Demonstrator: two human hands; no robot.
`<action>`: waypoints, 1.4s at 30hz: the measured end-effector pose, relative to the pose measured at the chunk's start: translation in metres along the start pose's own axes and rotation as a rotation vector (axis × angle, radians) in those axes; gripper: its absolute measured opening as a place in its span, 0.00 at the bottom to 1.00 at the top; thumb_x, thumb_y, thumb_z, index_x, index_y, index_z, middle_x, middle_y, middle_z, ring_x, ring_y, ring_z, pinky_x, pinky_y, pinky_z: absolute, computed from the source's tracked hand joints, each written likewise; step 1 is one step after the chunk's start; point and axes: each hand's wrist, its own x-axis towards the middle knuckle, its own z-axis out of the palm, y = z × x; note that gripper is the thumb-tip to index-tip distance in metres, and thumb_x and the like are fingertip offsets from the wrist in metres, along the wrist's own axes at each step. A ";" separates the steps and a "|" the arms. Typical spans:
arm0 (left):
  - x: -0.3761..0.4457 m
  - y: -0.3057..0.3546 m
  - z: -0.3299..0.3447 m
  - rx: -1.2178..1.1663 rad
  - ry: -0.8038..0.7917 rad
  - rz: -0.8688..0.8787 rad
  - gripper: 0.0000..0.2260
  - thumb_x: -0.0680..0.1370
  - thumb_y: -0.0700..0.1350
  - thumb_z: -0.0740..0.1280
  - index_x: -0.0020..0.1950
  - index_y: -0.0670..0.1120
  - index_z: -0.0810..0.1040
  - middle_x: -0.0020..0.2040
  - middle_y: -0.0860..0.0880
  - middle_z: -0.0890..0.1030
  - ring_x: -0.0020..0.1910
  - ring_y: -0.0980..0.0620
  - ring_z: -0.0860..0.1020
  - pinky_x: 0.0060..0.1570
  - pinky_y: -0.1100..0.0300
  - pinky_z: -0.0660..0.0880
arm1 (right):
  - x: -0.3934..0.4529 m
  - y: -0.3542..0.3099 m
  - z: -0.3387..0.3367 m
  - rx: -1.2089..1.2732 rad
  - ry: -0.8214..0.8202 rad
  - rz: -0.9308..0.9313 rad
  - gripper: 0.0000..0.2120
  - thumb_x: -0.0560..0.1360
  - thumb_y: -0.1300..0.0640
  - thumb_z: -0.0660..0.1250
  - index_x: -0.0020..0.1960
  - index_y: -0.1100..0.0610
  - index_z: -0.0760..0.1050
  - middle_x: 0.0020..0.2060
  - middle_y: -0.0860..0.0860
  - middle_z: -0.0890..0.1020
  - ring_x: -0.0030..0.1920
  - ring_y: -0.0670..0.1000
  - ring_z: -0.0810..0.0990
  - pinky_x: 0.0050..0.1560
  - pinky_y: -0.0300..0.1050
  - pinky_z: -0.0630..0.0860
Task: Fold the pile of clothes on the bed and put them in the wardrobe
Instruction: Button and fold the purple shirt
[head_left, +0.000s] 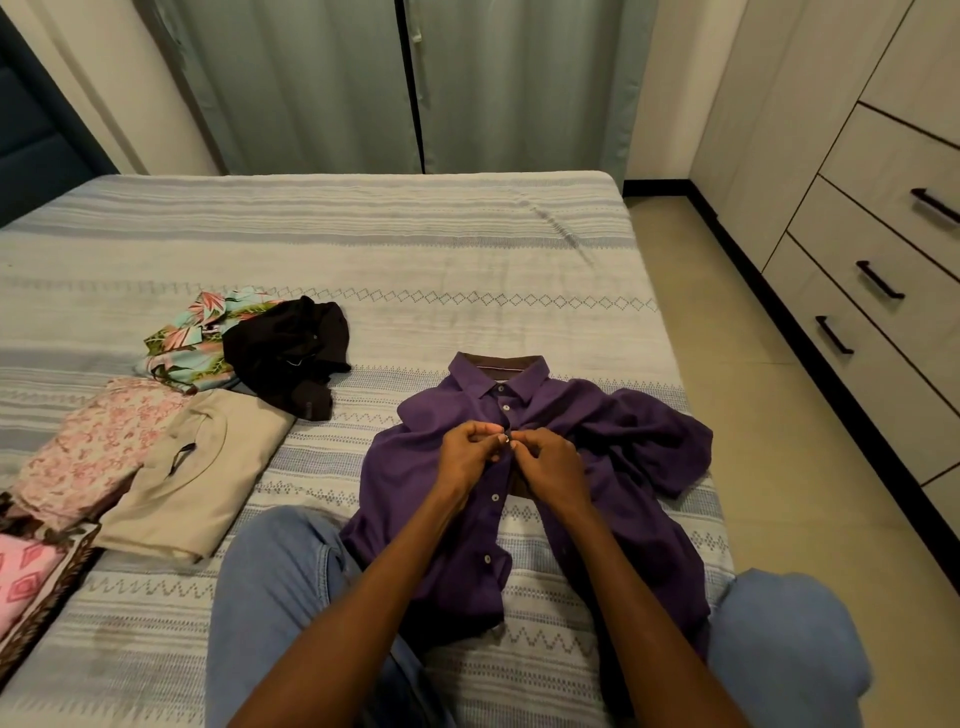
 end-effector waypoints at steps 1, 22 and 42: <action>0.000 -0.001 0.000 -0.009 0.003 0.005 0.04 0.76 0.33 0.71 0.50 0.37 0.80 0.40 0.44 0.82 0.36 0.53 0.80 0.38 0.66 0.79 | 0.000 0.002 0.000 -0.010 -0.010 -0.016 0.12 0.80 0.52 0.66 0.60 0.51 0.83 0.55 0.50 0.84 0.55 0.52 0.82 0.53 0.47 0.77; 0.015 -0.009 -0.011 -0.128 -0.102 -0.091 0.09 0.75 0.30 0.69 0.45 0.41 0.74 0.32 0.48 0.79 0.36 0.51 0.81 0.41 0.61 0.80 | 0.013 0.023 0.013 0.136 0.035 -0.097 0.04 0.75 0.51 0.72 0.50 0.47 0.81 0.46 0.42 0.84 0.46 0.43 0.81 0.48 0.48 0.80; 0.016 -0.012 -0.011 -0.031 -0.072 0.055 0.12 0.76 0.30 0.70 0.48 0.44 0.70 0.38 0.42 0.72 0.35 0.50 0.76 0.39 0.63 0.78 | 0.015 0.030 0.015 0.356 -0.013 -0.046 0.07 0.75 0.55 0.73 0.53 0.52 0.85 0.47 0.45 0.85 0.50 0.44 0.82 0.51 0.39 0.77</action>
